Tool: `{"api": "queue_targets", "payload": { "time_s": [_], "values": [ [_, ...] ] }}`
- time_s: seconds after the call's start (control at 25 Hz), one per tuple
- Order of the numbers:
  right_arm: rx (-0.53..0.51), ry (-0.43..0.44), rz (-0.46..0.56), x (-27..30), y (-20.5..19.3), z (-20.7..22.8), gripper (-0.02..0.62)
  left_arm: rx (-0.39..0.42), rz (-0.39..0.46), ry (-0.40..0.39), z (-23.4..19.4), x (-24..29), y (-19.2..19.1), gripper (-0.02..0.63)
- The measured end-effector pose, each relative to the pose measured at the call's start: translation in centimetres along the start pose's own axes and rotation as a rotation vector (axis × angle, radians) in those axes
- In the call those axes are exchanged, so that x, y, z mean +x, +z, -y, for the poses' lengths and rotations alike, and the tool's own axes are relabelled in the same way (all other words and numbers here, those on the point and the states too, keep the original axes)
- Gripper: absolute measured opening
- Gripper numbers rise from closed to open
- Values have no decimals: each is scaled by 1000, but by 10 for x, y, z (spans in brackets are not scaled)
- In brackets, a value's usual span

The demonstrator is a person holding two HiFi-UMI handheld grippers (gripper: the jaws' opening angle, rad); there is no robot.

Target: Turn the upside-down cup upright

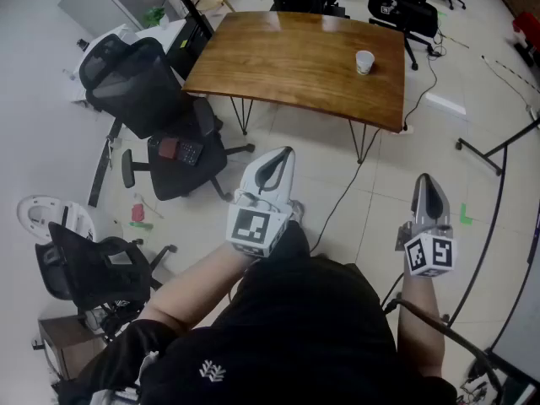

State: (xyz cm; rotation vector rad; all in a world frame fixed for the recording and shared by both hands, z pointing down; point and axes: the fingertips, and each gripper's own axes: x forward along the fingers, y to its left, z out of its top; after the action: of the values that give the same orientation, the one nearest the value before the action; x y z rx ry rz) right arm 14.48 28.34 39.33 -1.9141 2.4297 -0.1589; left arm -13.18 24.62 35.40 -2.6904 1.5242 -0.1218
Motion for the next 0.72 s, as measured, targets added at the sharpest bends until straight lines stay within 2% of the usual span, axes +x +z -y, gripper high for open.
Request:
{"api": "queue_targets", "payload": {
  "time_s": [0.24,0.36,0.48,0.72],
  "values": [
    [4,8,-13,37,5,8,2,-1,41,-32,-8,34,8,0],
    [-15,-1,-38,58,-1,11,2,-19,34,-50,-19,59,-8,0],
    [-33,-15,-63,80,-5,23,2,-54,10,-61,-32,96,-28,0],
    [-43,-78,-90,149,-2,54,2,-48,29,-128,-56,186,-23,0]
  ]
}}
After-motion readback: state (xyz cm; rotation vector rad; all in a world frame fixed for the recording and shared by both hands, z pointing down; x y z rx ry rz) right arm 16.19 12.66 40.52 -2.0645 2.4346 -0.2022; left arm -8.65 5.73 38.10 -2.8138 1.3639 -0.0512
